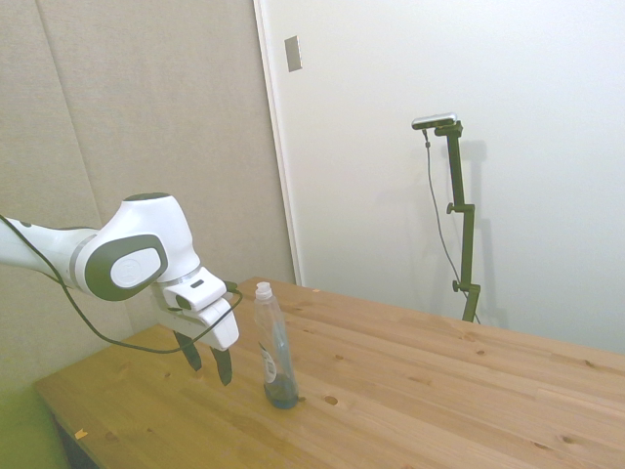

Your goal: Knock down the dish soap

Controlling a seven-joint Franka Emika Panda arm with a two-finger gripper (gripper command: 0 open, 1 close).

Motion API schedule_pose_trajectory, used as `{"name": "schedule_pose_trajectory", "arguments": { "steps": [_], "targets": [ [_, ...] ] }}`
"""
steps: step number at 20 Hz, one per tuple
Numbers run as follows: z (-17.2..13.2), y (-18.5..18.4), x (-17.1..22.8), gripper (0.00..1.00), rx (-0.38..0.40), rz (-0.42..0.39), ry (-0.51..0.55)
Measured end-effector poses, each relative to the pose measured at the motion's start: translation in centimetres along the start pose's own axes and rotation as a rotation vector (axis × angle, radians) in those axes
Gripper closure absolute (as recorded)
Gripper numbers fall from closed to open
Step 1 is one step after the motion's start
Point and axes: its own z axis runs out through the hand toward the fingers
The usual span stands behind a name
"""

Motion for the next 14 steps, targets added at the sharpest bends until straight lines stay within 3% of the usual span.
{"name": "schedule_pose_trajectory", "arguments": {
  "steps": [3, 4, 14],
  "targets": [
    [0.0, -0.1, 0.0, 0.0, -0.001, 0.002, 0.002],
    [0.0, -0.2, 0.1, 1.0, 0.001, 0.009, 0.005],
    [-2.4, -0.1, 3.0, 1.0, 0.015, 0.133, 0.127]
  ]
}}
